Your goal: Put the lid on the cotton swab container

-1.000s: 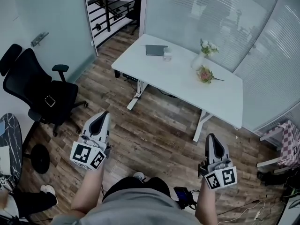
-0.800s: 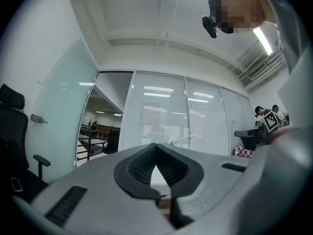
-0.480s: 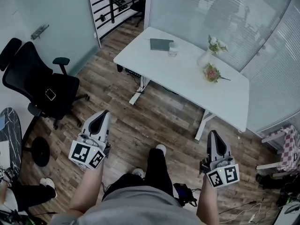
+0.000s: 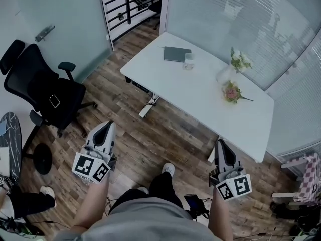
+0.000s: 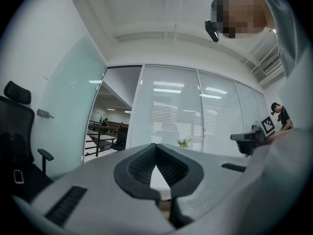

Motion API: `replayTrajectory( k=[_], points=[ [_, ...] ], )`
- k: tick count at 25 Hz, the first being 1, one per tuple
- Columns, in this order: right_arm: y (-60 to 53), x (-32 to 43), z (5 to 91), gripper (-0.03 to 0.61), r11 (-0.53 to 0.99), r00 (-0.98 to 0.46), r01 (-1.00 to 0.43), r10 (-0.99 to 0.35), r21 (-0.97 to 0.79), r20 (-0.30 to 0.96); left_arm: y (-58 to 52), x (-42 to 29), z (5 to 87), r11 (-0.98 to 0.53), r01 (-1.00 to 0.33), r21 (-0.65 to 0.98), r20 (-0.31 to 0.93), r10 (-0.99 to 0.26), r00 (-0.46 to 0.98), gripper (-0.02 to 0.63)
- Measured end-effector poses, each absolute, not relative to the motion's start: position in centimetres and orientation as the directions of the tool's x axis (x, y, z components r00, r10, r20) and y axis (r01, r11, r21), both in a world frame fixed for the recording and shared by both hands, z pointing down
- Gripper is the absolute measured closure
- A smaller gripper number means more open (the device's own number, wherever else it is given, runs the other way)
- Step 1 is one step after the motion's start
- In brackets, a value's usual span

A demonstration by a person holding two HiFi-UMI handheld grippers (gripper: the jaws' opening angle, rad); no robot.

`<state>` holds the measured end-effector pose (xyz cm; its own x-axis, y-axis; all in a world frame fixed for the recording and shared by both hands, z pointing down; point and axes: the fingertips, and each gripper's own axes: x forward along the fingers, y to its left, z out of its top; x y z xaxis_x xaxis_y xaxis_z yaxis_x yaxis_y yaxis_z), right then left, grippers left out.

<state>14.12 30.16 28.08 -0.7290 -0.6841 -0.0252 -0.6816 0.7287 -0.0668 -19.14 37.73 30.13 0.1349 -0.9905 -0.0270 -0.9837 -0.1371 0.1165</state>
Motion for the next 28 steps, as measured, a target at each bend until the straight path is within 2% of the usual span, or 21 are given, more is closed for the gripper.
replayTrajectory(
  k=[16, 28],
  points=[
    [14.6, 18.4, 28.3, 0.555, 0.789, -0.789, -0.610, -0.613, -0.074, -0.039, 25.5, -14.6, 29.7, -0.027, -0.993, 0.114, -0.070, -0.997, 0.019, 0.612],
    [10.6, 18.6, 29.4, 0.555, 0.807, -0.808, -0.581, -0.587, -0.110, -0.040, 22.1, -13.2, 30.5, -0.009, -0.995, 0.102, -0.037, -0.999, 0.005, 0.612]
  ],
)
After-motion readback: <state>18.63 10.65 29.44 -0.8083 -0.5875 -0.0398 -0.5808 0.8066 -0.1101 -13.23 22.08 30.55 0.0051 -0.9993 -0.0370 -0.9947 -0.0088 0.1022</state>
